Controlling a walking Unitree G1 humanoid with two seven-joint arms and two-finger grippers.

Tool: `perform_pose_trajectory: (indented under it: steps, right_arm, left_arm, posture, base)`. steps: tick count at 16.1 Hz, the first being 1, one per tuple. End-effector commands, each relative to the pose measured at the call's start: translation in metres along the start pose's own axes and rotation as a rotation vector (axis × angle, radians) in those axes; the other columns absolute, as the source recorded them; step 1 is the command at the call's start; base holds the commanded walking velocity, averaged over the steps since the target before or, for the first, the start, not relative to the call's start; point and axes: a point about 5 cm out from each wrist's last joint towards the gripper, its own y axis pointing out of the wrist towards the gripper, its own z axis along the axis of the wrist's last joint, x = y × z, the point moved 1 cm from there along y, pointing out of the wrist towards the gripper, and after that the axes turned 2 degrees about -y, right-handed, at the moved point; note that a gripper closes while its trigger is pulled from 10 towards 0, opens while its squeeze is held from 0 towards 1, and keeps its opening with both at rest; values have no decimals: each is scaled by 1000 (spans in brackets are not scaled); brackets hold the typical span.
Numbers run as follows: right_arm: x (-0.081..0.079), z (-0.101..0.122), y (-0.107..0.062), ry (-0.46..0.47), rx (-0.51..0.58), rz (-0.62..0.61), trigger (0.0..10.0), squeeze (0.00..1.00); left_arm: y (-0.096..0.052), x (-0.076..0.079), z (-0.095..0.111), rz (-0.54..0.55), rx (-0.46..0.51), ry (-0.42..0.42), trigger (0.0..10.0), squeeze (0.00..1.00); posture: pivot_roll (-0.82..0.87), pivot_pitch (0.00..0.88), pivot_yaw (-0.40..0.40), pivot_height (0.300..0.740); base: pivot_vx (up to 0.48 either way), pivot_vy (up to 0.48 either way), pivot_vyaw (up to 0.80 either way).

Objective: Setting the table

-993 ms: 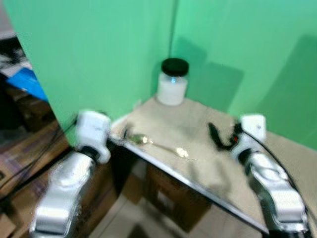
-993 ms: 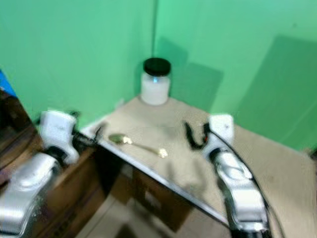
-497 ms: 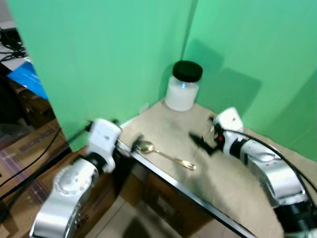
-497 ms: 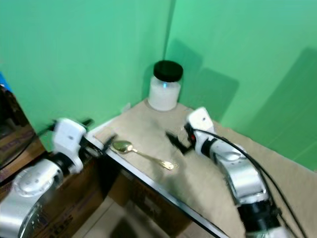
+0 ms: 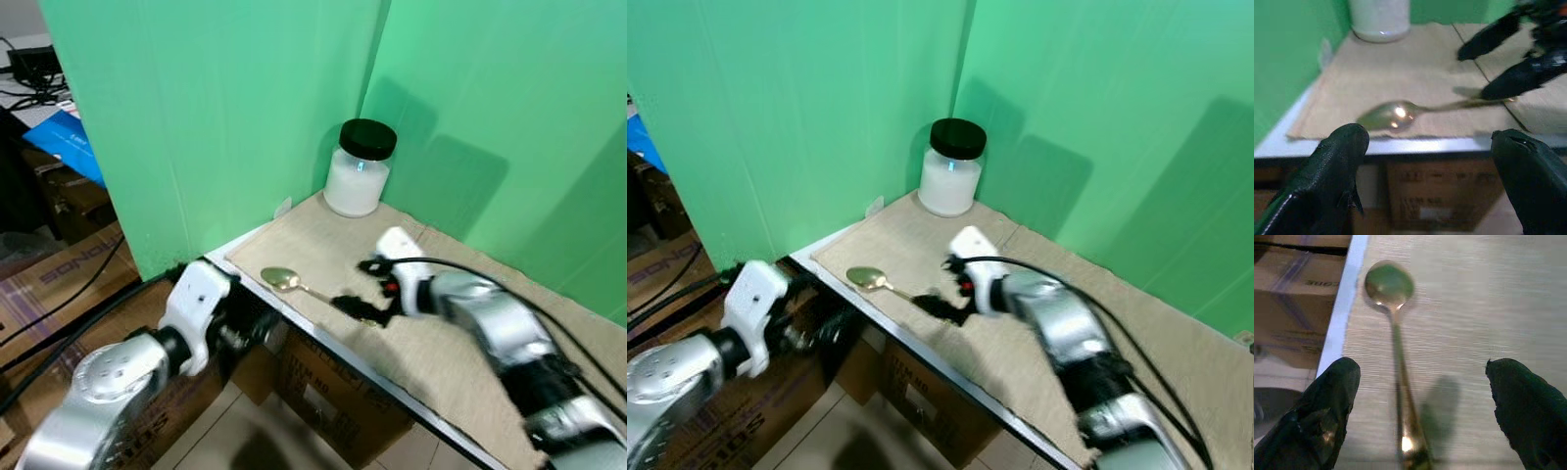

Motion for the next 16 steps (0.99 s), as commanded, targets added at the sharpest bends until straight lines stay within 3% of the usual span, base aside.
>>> perform_pose_trajectory:
  steps: [1,2,3,4,5,12,16]
  right_arm:
    - [7,-1,2,7,-13,-19,10000,0]
    - [8,-1,9,18,-22,-26,9294,0]
    - [9,-1,11,27,-29,-25,4863,0]
    - [10,-1,13,33,-39,-28,1569,0]
    - [12,-1,15,40,-52,-27,0,0]
    - [6,-4,25,43,-74,42,0,0]
    - [8,-9,28,45,-97,8,0,0]
  left_arm:
    - [-2,4,3,-52,4,5,10000,0]
    - [-4,4,2,-76,-10,8,10000,0]
    - [-5,3,1,-87,-18,11,10000,0]
    - [-5,2,1,-96,-22,14,10000,0]
    - [-7,1,1,-112,-27,16,10000,0]
    - [-11,1,-1,-146,-52,35,10000,0]
    - [-12,1,-1,-147,-56,42,10000,0]
  posture:
    - [74,0,-148,740]
    - [73,0,-146,740]
    - [70,0,-146,740]
    - [69,0,-146,740]
    - [66,0,-146,740]
    - [66,0,-146,740]
    - [67,0,-147,740]
  base:
    - [0,0,0]
    - [0,0,0]
    - [0,0,0]
    - [0,0,0]
    - [0,0,0]
    - [0,0,0]
    - [0,0,0]
